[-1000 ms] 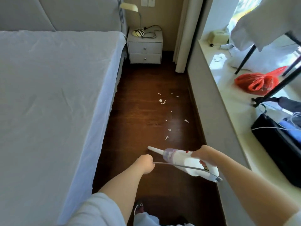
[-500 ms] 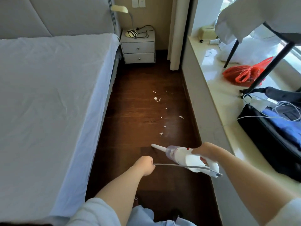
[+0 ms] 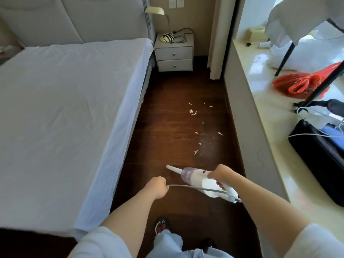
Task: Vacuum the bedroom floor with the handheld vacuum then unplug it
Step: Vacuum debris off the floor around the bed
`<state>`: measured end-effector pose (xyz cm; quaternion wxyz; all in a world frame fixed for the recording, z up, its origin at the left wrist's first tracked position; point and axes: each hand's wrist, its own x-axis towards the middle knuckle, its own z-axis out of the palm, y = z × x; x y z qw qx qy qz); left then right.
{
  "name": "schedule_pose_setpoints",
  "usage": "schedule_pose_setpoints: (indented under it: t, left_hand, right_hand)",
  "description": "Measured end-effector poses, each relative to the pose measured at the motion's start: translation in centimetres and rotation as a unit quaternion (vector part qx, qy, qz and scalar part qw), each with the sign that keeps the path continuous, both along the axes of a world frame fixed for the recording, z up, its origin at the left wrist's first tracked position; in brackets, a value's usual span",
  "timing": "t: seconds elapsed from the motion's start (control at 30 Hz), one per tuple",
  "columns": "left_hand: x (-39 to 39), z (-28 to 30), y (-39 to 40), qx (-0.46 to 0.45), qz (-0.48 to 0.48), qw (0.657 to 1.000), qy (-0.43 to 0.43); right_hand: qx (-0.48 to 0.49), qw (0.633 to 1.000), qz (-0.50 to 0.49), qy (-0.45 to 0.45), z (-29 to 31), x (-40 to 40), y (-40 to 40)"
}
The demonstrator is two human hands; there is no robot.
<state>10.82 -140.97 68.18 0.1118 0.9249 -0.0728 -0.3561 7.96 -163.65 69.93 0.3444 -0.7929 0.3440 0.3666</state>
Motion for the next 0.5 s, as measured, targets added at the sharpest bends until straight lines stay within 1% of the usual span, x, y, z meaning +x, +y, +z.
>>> schedule_pose_setpoints:
  t: [0.13,0.17,0.27,0.4,0.5]
  left_hand:
    - [-0.7,-0.2,-3.9,-0.019,-0.034,0.999,0.002]
    - [-0.9,-0.3,-5.2,-0.026,-0.047,0.999,0.005]
    - [-1.5,-0.5,-7.6,-0.034,-0.071,0.997,0.015]
    - [-2.0,-1.0,-8.6,-0.035,-0.086,0.995,0.023]
    - [-2.0,-1.4,-8.3,-0.025,-0.095,0.995,0.032]
  right_hand:
    - [0.008,0.997,-0.063,-0.043,1.0,-2.0,-3.7]
    - [0.004,0.996,-0.077,-0.037,1.2,-2.8,-4.7]
    - [-0.025,0.994,-0.104,0.019,1.4,-4.7,-6.5]
    - [-0.073,0.988,-0.138,-0.001,0.1,-6.6,-8.2]
    - [-0.077,0.981,-0.176,-0.011,-0.4,-7.4,-8.9]
